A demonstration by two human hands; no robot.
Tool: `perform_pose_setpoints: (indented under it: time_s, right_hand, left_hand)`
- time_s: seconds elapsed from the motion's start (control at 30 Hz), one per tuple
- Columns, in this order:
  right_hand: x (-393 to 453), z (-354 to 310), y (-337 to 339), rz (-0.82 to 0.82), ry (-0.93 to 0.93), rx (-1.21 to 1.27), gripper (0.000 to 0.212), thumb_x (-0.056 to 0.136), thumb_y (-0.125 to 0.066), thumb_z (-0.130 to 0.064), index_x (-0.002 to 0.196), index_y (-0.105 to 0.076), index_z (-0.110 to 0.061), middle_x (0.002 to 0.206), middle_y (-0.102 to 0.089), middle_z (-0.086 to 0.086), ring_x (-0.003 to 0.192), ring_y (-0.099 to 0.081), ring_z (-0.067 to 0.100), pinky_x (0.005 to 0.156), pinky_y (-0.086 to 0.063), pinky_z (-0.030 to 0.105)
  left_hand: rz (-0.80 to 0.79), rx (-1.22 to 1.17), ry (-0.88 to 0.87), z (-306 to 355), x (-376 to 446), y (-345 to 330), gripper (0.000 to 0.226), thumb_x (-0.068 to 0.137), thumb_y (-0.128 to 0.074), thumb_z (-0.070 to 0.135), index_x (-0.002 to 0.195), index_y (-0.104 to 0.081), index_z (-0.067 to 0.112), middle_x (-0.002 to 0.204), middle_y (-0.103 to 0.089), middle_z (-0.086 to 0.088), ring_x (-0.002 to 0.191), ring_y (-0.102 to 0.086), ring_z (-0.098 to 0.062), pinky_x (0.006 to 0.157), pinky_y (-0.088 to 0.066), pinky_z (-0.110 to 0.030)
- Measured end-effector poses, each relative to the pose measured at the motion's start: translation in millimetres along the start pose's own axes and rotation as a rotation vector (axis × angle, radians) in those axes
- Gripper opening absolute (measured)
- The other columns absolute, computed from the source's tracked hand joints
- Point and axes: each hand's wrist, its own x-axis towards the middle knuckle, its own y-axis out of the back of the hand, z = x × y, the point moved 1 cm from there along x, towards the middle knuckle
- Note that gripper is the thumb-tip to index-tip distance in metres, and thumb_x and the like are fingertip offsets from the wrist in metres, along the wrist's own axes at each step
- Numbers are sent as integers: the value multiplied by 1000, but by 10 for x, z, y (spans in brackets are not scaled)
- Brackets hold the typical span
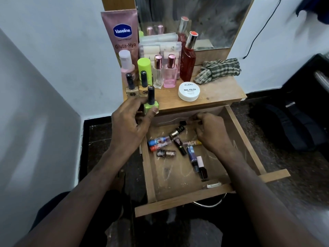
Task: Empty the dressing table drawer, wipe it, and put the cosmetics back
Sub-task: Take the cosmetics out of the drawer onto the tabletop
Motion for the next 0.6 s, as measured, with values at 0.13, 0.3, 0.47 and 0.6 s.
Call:
perform_pose_setpoints:
  time_s: [0.13, 0.3, 0.47, 0.6]
  right_hand:
    - [98, 16, -11, -134, 59, -79, 50, 85, -65, 4, 130, -71, -15, 129, -71, 11, 120, -65, 34, 101, -55, 44]
    - [35, 75, 20, -67, 98, 33, 33, 87, -71, -1, 114, -78, -18, 112, -77, 3, 103, -71, 21, 91, -59, 36]
    - [16, -14, 33, -96, 226, -44, 30, 89, -70, -11, 113, -77, -26, 112, -76, -5, 103, -70, 16, 89, -58, 33]
    - [-38, -186, -75, -339, 309, -17, 40, 96, -70, -14, 134, -68, -24, 136, -66, 0, 126, -59, 20, 102, -51, 34]
  left_hand:
    - [35, -37, 23, -23, -6, 10, 35, 99, -73, 37, 118, -74, 8, 102, -71, 3, 87, -67, -9, 73, -51, -8]
    - [32, -53, 45, -70, -11, 0, 37, 99, -71, 41, 116, -74, 8, 96, -72, 0, 85, -68, -12, 69, -56, -16]
    - [50, -72, 60, -65, -16, -27, 34, 99, -73, 40, 113, -74, 9, 93, -72, 0, 84, -68, -11, 68, -55, -15]
    - [53, -99, 78, -57, -16, -34, 31, 99, -74, 38, 110, -75, 8, 88, -71, 0, 82, -67, -12, 66, -55, -19]
